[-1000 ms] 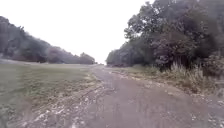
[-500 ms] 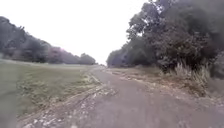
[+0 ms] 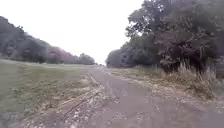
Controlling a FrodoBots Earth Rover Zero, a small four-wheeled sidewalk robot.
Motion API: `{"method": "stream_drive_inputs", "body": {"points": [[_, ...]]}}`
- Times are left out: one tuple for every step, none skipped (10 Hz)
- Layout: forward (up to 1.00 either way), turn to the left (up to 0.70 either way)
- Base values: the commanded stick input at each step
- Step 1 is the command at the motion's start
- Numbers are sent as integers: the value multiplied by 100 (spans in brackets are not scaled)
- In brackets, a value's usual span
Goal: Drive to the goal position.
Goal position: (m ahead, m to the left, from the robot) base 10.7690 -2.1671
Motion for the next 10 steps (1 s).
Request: {"method": "stream_drive_inputs", "body": {"points": [[60, -14], [60, -14], [60, -5], [60, 1], [60, 1], [60, 1], [60, 1], [60, 1], [60, -8], [60, -14]]}}
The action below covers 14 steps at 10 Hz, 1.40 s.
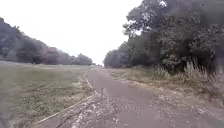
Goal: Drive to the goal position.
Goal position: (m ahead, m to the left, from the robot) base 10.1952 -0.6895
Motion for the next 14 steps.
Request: {"method": "stream_drive_inputs", "body": {"points": [[60, -14], [60, -14], [60, -14], [60, -14], [60, -14], [60, -14], [60, -14], [60, -9], [60, -4], [60, 0], [60, 1], [60, 1], [60, 1], [60, 1]]}}
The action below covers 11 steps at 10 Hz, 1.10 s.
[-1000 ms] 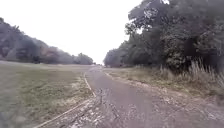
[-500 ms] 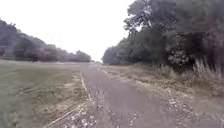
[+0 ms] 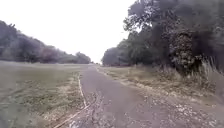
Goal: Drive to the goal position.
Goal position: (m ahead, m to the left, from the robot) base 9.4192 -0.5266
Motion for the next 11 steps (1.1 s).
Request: {"method": "stream_drive_inputs", "body": {"points": [[60, 1], [60, 1], [60, 1], [60, 1], [60, 1], [60, 1], [60, 1], [60, 1], [60, 1], [60, 1], [60, 1]]}}
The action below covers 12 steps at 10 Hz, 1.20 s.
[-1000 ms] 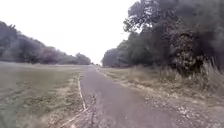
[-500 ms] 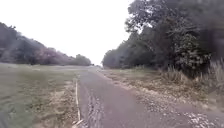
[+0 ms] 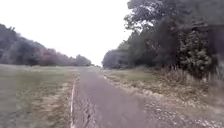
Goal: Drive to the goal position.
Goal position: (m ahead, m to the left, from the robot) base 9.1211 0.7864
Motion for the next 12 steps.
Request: {"method": "stream_drive_inputs", "body": {"points": [[60, 1], [60, 1], [60, 1], [60, 1], [60, 1], [60, 1], [60, 1], [60, 1], [60, 1], [60, 1], [60, 10], [60, 16]]}}
